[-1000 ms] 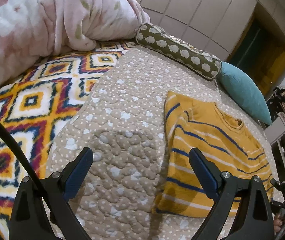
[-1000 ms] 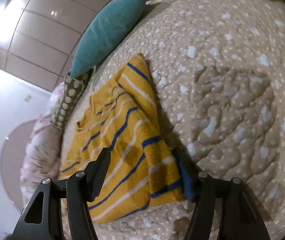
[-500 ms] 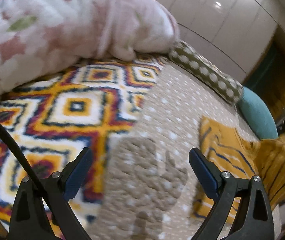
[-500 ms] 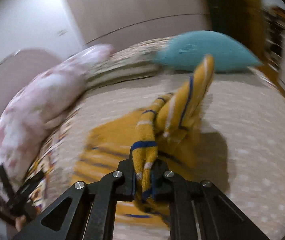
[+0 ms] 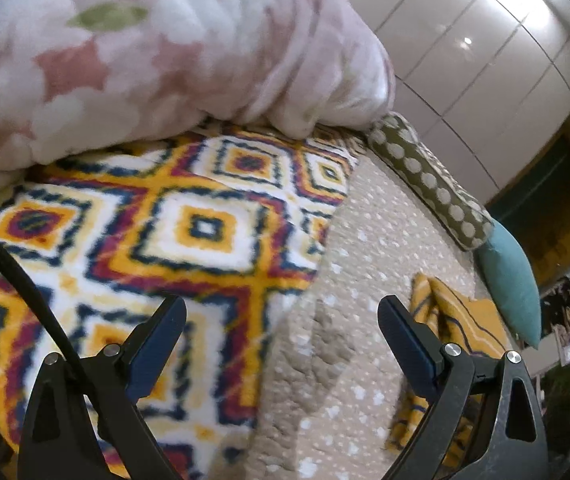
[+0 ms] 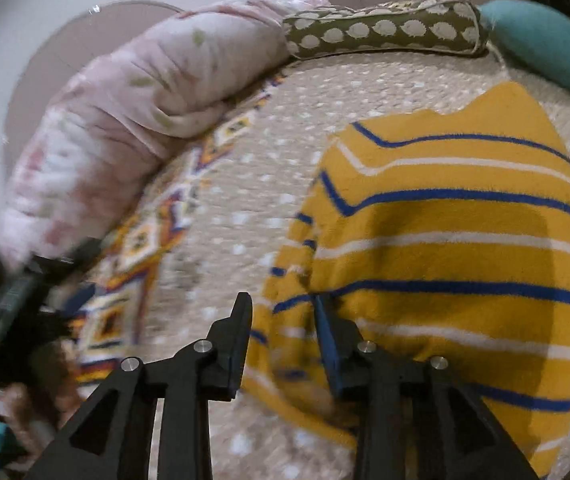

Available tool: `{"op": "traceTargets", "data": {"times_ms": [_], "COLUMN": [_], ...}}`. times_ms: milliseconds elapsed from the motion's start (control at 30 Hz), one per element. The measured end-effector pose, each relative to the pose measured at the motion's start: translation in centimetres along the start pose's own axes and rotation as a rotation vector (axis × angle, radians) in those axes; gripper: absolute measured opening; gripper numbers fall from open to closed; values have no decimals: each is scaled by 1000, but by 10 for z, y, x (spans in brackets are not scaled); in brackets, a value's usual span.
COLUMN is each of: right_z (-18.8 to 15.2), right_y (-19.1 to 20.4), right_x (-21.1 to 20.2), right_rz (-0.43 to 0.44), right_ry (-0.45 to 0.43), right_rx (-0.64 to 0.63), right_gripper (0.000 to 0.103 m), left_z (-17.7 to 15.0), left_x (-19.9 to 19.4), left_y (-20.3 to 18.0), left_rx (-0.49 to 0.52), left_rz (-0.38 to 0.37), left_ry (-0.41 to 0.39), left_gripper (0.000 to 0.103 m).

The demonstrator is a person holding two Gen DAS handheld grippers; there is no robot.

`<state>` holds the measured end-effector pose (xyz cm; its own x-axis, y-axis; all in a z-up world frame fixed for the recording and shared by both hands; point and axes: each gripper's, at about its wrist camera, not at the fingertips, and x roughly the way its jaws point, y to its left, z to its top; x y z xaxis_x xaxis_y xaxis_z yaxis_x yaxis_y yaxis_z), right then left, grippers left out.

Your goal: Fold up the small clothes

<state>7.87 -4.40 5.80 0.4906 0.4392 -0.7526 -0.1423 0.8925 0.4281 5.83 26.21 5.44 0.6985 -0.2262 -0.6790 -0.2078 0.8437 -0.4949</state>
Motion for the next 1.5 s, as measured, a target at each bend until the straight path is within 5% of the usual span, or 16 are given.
{"op": "traceTargets", "data": {"times_ms": [133, 367, 567, 600, 633, 667, 767, 933, 1033, 1267, 1333, 1433, 1500], "right_z": [-3, -22, -38, -40, -41, -42, -44, -41, -32, -12, -9, -8, -7], "right_y": [-15, -67, -106, -110, -114, -117, -125, -134, -143, -164, -168, -176, -179], "right_x": [-48, -109, -131, -133, -133, -135, -135, -127, -111, -60, -45, -38, -46], "right_rz": [108, -22, -50, -54, -58, -64, -83, -60, -36, 103, 137, 219, 236], "right_ry": [-70, -180, -200, -201, -200, -198, -194, -193, -183, -151, -137, -124, -125], "right_rx": [81, 144, 234, 241, 248, 251, 254, 271, 285, 371, 398, 460, 467], "right_gripper": [37, 42, 43, 43, 43, 43, 43, 44, 61, 70, 66, 42, 36], "left_z": [-13, -50, -79, -85, -89, -93, -82, -61, -62, -67, -70, -69, -72], "left_x": [6, 32, 65, 74, 81, 83, 64, 54, 71, 79, 81, 87, 87], "left_y": [-33, -100, -147, -156, -163, -170, -176, -152, -140, -126, -118, -117, -124], "left_rx": [68, 189, 251, 265, 282, 317, 347, 276, 232, 247, 220, 175, 183], "left_rz": [-89, -261, -288, -298, -298, -253, -250, -258, -244, -252, -257, -288, -301], "left_ry": [46, 183, 294, 337, 369, 366, 299, 299, 358, 365, 374, 392, 393], "left_gripper": [96, 96, 94, 87, 60, 45, 21, 20, 20, 30, 36, 36, 31]}}
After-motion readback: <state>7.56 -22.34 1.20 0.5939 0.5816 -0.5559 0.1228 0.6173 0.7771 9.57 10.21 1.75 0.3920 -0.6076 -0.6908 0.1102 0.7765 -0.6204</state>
